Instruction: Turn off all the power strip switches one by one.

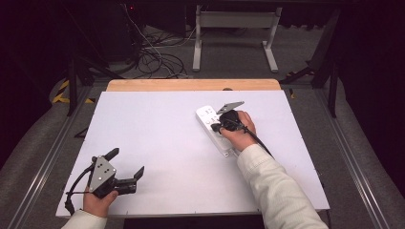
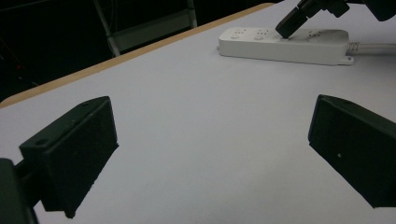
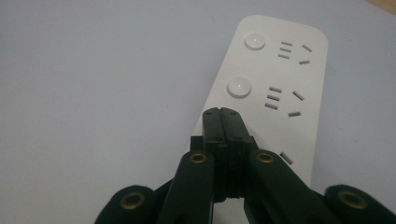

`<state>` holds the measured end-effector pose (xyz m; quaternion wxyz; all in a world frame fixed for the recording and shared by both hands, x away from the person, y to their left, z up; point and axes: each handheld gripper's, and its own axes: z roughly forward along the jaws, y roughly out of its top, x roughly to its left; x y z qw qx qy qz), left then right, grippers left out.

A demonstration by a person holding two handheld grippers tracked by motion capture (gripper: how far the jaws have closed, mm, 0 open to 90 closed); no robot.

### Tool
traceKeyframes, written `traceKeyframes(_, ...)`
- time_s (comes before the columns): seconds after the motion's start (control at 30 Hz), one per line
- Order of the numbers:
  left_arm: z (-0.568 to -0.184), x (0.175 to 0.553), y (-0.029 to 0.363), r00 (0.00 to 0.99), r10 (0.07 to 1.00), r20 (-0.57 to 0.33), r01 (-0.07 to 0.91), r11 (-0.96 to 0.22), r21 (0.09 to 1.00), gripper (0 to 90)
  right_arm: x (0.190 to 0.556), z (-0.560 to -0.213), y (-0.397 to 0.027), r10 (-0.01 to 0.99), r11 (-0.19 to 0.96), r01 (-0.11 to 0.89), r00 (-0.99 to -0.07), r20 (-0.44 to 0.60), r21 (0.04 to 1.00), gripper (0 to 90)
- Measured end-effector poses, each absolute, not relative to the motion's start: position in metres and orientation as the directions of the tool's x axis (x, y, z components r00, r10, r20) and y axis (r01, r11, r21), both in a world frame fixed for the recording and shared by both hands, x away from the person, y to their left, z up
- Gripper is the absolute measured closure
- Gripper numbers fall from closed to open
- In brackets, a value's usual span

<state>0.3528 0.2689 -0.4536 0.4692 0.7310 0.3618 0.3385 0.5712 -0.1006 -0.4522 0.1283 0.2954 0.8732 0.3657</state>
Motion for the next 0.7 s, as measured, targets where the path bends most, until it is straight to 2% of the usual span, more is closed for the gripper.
traceKeyframes(0.7, -0.4538, 0.3522, 0.2683, 0.509, 0.847, 0.157, 0.211, -0.299, 0.931, 1.7, 0.5704, -0.4522, -0.0955, 0.629, 0.572, 0.450, -0.777, -0.015, 0.686, 90.0)
